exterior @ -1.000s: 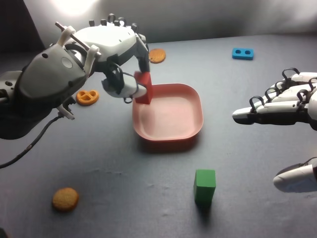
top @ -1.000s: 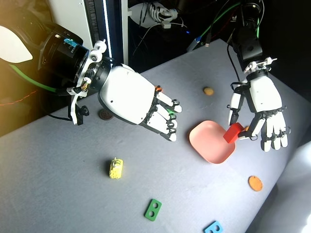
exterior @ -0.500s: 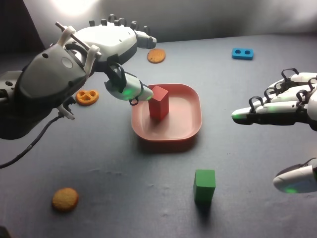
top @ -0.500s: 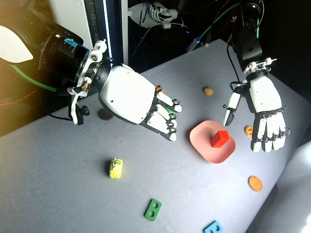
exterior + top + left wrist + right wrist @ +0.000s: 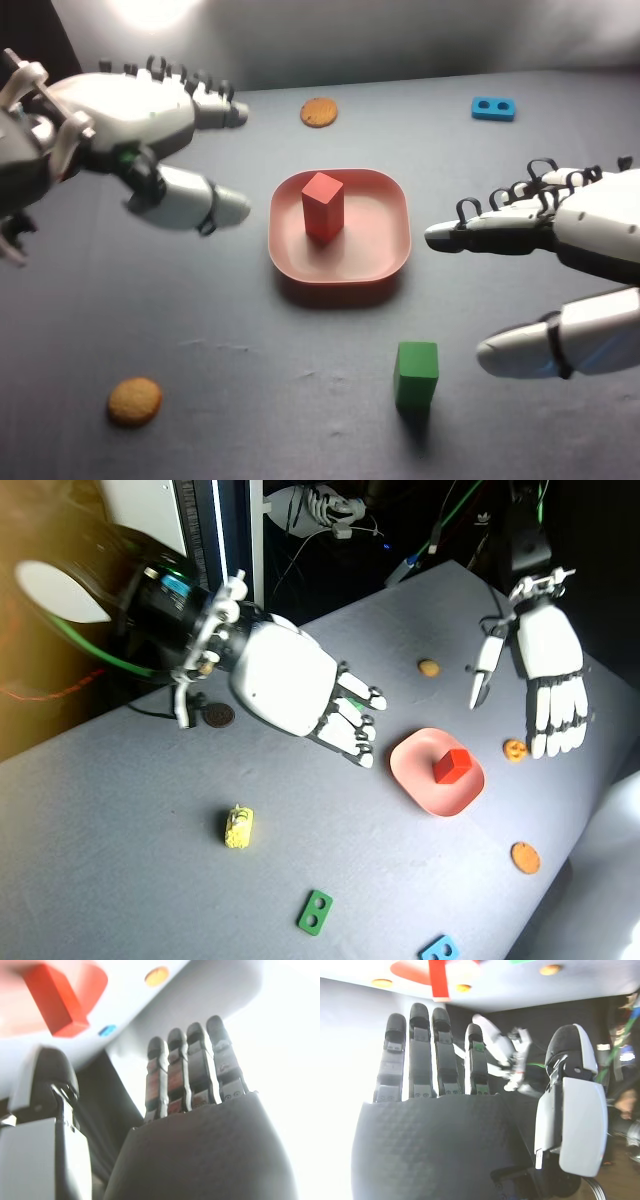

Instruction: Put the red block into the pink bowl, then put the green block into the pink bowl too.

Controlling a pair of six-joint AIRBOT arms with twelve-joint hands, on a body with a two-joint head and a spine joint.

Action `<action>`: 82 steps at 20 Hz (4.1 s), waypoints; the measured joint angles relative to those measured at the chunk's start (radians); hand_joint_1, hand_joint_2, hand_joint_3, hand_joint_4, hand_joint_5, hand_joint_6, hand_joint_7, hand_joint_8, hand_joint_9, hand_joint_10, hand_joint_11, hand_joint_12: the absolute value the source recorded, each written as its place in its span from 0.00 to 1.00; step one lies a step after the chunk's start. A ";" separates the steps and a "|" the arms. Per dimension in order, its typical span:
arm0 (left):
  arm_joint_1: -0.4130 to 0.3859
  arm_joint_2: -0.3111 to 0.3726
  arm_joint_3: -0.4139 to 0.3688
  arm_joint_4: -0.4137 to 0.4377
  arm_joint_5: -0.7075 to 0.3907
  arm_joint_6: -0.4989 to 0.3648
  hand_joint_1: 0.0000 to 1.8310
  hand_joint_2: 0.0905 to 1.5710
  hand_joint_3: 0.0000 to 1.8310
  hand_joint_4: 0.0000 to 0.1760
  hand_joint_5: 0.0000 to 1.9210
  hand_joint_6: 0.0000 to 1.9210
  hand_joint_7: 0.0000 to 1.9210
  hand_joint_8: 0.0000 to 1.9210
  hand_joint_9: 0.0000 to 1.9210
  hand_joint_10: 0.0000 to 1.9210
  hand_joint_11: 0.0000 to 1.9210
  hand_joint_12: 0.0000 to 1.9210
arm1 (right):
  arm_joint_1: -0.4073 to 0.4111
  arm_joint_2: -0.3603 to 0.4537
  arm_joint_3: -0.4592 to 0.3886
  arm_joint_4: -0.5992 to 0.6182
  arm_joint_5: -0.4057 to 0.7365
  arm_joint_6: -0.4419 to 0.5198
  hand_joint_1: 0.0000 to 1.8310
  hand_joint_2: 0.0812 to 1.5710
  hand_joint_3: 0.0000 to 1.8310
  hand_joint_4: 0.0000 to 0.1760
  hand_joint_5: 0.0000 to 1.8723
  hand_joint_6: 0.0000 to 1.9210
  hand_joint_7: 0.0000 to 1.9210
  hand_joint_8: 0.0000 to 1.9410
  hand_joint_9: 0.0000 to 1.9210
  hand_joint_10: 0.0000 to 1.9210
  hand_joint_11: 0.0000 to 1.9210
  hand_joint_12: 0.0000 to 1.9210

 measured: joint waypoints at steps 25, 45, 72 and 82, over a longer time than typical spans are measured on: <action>0.082 0.295 -0.185 -0.678 0.837 1.081 0.04 0.84 0.00 0.00 0.13 0.01 0.10 0.01 0.05 0.01 0.00 0.00 | 0.065 -0.177 -0.074 0.779 0.244 -0.353 0.64 0.53 0.00 1.00 0.37 0.02 0.00 0.00 0.00 0.00 0.00 0.00; 0.041 0.296 -0.205 -0.629 0.867 1.073 0.00 0.88 0.01 0.00 0.09 0.00 0.07 0.00 0.03 0.00 0.00 0.00 | 0.050 -0.238 -0.084 0.834 0.393 -0.363 0.60 0.56 0.01 1.00 0.41 0.01 0.00 0.00 0.00 0.00 0.00 0.00; 0.041 0.283 -0.213 -0.605 0.851 1.066 0.06 0.86 0.00 0.00 0.17 0.00 0.13 0.01 0.08 0.00 0.01 0.01 | -0.012 -0.311 -0.028 0.793 0.388 -0.331 0.60 0.56 0.00 0.54 0.45 0.00 0.06 0.00 0.01 0.00 0.00 0.00; 0.041 0.283 -0.213 -0.609 0.853 1.065 0.03 0.86 0.00 0.00 0.16 0.00 0.12 0.00 0.07 0.00 0.00 0.00 | -0.038 -0.344 -0.014 0.761 0.392 -0.317 0.59 0.55 0.00 0.48 0.45 0.01 0.01 0.00 0.00 0.00 0.00 0.00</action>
